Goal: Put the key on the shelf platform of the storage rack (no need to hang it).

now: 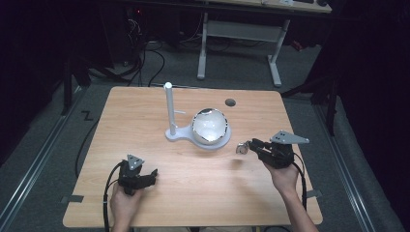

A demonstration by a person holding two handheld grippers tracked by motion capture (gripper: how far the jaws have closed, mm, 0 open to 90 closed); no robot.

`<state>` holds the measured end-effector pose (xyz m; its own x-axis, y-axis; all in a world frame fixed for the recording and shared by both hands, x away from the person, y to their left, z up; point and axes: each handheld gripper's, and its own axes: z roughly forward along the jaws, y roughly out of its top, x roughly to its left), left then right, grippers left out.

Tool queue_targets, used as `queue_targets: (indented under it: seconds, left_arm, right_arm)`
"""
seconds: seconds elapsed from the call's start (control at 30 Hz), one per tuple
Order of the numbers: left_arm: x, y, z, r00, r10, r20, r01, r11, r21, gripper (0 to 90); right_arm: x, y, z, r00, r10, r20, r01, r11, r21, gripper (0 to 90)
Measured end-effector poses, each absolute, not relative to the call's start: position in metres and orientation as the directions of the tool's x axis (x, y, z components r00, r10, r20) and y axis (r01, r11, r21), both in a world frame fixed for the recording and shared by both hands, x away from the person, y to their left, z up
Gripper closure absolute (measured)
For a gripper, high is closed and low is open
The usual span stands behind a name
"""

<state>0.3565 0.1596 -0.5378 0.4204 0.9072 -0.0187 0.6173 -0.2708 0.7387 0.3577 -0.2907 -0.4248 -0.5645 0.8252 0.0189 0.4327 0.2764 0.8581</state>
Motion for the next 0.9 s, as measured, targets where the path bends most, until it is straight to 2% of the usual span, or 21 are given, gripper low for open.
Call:
queue_targets:
  seconds: [0.9]
  left_arm:
    - [0.356,0.16,-0.538,0.421,0.907,-0.018,0.617,-0.271,0.738,21.7]
  right_arm:
    - [0.379,-0.26,-0.395,-0.645,0.764,0.021,0.395,0.31,0.865,74.6]
